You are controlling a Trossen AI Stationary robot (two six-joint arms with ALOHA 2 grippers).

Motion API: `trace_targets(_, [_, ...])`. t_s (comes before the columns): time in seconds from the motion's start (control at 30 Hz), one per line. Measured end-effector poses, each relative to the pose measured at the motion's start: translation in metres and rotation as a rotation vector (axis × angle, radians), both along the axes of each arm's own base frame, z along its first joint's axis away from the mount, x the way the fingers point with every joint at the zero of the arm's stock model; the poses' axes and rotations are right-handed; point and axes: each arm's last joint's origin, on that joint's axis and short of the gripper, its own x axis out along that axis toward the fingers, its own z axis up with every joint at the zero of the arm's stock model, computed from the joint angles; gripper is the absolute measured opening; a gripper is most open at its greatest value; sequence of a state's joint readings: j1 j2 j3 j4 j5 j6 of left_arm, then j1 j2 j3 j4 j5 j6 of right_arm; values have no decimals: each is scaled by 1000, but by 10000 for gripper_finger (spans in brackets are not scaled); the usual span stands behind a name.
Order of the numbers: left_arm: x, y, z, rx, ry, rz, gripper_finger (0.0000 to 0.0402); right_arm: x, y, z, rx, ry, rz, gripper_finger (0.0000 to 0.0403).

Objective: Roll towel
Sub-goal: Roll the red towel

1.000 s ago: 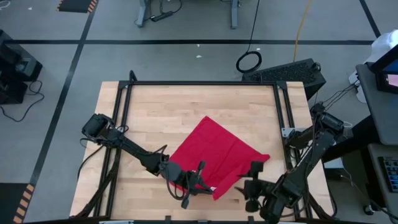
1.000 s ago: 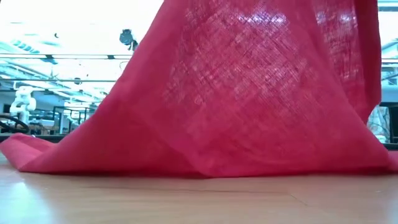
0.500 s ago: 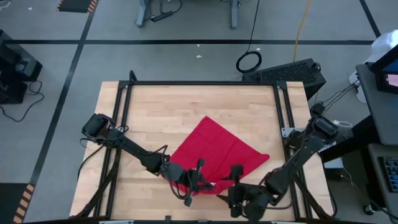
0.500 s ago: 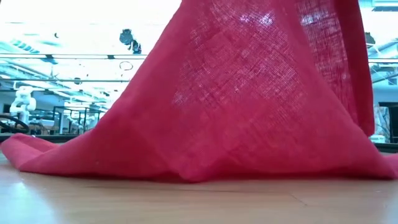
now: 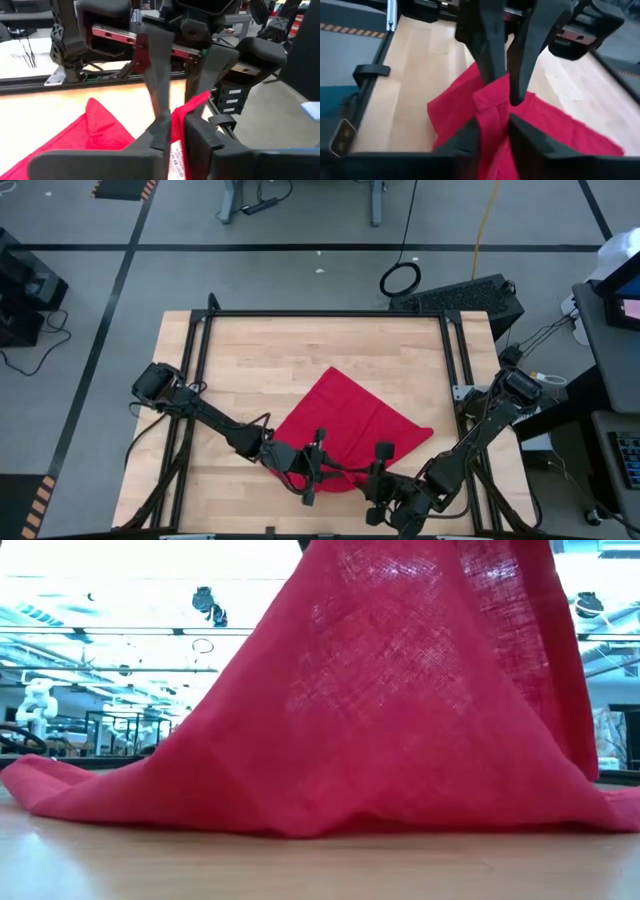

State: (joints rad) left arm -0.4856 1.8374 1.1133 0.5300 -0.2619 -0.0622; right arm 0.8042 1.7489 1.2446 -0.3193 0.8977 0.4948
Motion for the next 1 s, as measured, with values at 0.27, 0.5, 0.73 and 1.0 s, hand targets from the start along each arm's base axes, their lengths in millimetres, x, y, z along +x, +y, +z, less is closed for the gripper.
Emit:
trace_targets(0.27, [-20, -14, -6, 38, 172, -4, 165, -14, 14, -1, 102, -17, 5, 12])
trace_targets(0.5, [-66, -10, -15, 161, 532, 211, 187, -38, 31, -5, 218, 40, 37, 3])
trace_targets(0.73, [-107, 10, -41, 304, 810, 412, 187, -69, 43, -12, 271, 88, 11, 1])
trace_targets(1.0, [-120, 17, -63, 263, 900, 426, 187, -87, 36, -19, 313, 139, -118, 1])
